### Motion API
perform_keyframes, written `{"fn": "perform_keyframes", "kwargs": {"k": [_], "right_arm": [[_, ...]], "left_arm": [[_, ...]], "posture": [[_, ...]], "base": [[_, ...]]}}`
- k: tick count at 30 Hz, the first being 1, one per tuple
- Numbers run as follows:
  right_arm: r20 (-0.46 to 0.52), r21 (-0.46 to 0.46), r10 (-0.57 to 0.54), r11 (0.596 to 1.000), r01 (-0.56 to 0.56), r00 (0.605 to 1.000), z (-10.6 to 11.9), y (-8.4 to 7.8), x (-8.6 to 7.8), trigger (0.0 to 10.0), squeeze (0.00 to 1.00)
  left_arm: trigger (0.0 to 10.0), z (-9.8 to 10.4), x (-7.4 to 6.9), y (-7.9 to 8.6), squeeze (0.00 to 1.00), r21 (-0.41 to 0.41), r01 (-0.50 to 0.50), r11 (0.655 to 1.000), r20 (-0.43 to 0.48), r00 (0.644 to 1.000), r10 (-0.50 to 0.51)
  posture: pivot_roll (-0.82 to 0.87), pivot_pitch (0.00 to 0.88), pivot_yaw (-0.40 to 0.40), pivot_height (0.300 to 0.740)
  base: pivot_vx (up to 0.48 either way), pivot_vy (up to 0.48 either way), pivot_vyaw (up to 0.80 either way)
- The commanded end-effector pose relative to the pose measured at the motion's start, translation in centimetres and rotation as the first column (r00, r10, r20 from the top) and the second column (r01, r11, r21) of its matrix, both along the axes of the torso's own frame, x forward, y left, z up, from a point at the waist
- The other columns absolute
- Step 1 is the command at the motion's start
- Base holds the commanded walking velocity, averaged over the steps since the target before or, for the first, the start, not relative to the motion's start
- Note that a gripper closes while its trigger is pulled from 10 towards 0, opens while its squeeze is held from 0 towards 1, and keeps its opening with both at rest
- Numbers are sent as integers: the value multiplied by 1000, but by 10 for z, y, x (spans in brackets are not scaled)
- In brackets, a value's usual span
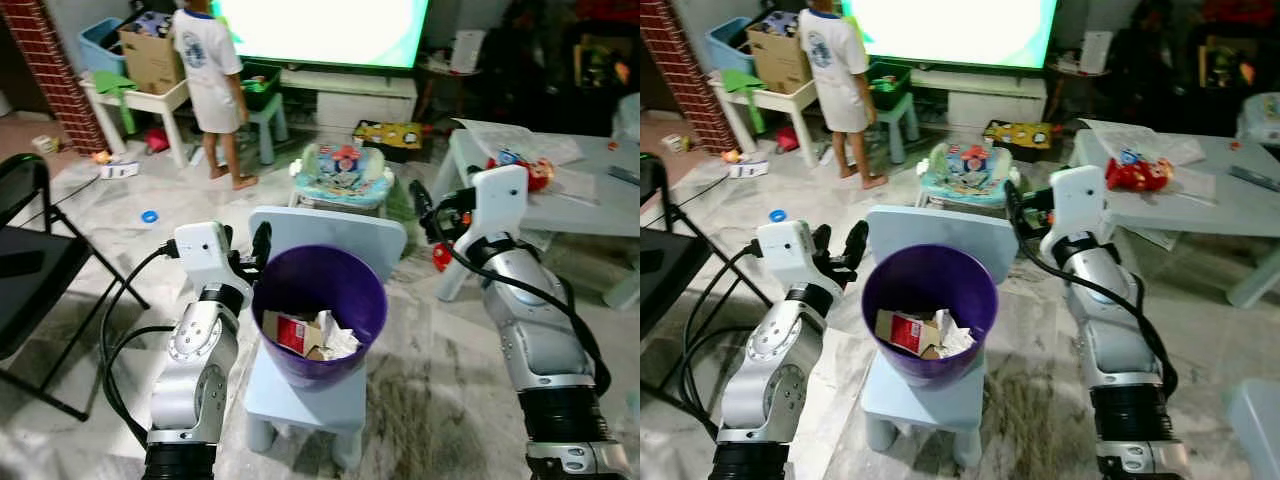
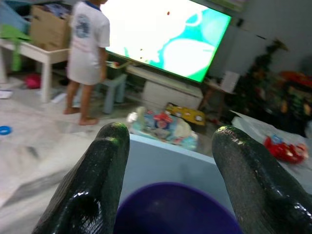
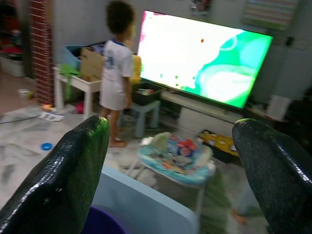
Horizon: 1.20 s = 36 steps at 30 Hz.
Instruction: Picking trash to rubbish bin
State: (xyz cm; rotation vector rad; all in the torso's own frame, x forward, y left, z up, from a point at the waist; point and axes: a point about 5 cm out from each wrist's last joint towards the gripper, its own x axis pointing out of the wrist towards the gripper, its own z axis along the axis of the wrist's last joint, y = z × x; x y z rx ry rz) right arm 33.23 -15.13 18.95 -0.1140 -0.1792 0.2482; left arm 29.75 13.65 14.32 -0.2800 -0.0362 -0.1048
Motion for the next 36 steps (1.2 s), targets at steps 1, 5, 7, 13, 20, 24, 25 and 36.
{"fn": "perform_keyframes", "kwargs": {"k": [1,5,7,13,20,24,25,36], "right_arm": [[24,-4,7,1000,-7,1000,9,1,0,10000,0],[20,-6,6,1000,-5,1000,8,0,-1,10000,0],[15,-9,3,1000,-3,1000,7,0,-2,10000,0],[14,-11,-5,1000,5,1000,7,-3,-3,10000,0],[7,-13,-8,1000,8,1000,7,-4,-3,10000,0],[4,-13,-8,1000,8,1000,6,-4,-3,10000,0],[2,-12,-8,1000,8,1000,6,-4,-3,10000,0],[-5,-10,-13,1000,13,1000,4,-5,-3,10000,0]], "left_arm": [[10000,5,-2,-5,0,-21,16,1000,22,1000,-15],[10000,6,-1,-8,0,-11,35,999,24,999,-35],[10000,5,-1,-10,0,-12,43,999,24,999,-43],[10000,6,0,-13,0,-9,54,998,25,998,-54],[10000,3,-1,-14,0,-6,61,998,15,998,-60],[10000,3,-1,-14,0,-6,60,998,13,998,-60],[10000,3,-1,-14,0,-5,59,998,12,998,-59],[10000,2,-2,-13,0,-5,61,998,8,998,-61]], "posture": [[111,0,-53,740],[109,0,-51,740],[98,0,-48,740],[96,0,-47,740],[94,5,-48,740],[94,5,-48,740],[94,5,-48,740],[96,10,-47,740]], "base": [[0,0,0],[0,0,0],[0,0,0],[0,0,0],[0,0,0],[0,0,0],[0,0,0],[-188,0,0]]}}
